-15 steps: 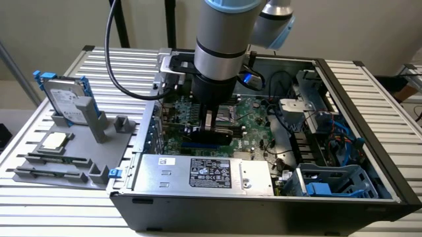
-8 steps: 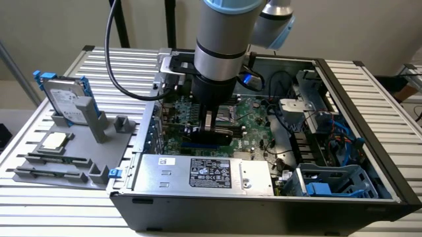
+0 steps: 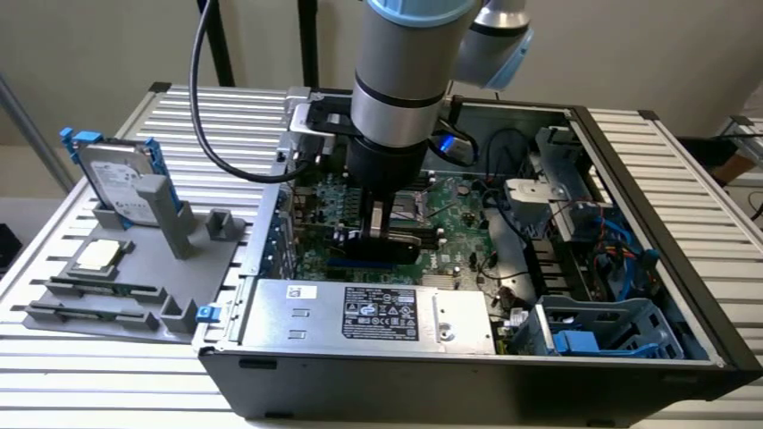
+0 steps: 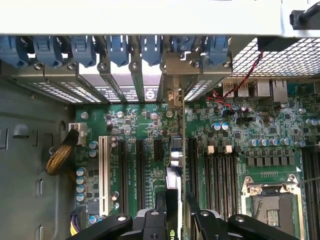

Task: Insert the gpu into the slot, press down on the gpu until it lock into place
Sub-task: 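Insert the gpu into the slot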

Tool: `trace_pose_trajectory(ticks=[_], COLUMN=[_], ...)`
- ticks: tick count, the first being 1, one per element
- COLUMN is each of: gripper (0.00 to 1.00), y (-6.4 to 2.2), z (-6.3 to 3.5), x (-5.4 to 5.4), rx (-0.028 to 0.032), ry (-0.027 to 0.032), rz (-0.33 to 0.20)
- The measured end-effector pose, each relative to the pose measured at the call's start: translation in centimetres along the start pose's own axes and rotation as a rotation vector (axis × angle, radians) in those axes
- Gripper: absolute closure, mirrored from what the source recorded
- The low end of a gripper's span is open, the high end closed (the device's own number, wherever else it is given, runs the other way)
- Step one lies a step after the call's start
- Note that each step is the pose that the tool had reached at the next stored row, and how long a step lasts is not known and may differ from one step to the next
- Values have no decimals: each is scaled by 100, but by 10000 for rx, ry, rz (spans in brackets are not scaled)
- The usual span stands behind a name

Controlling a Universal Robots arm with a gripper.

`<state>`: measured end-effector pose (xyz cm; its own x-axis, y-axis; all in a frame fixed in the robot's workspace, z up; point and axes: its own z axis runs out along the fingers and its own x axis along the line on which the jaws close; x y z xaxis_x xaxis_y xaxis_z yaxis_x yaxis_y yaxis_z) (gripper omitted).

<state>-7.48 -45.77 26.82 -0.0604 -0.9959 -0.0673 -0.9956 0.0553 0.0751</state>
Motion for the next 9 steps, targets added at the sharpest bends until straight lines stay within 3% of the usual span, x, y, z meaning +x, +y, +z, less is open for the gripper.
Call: trace_pose_trajectory(ticks=[9], gripper=[74], y=[-1], z=[7], x=[0], rx=[-1], ry=[28], rz=[-38])
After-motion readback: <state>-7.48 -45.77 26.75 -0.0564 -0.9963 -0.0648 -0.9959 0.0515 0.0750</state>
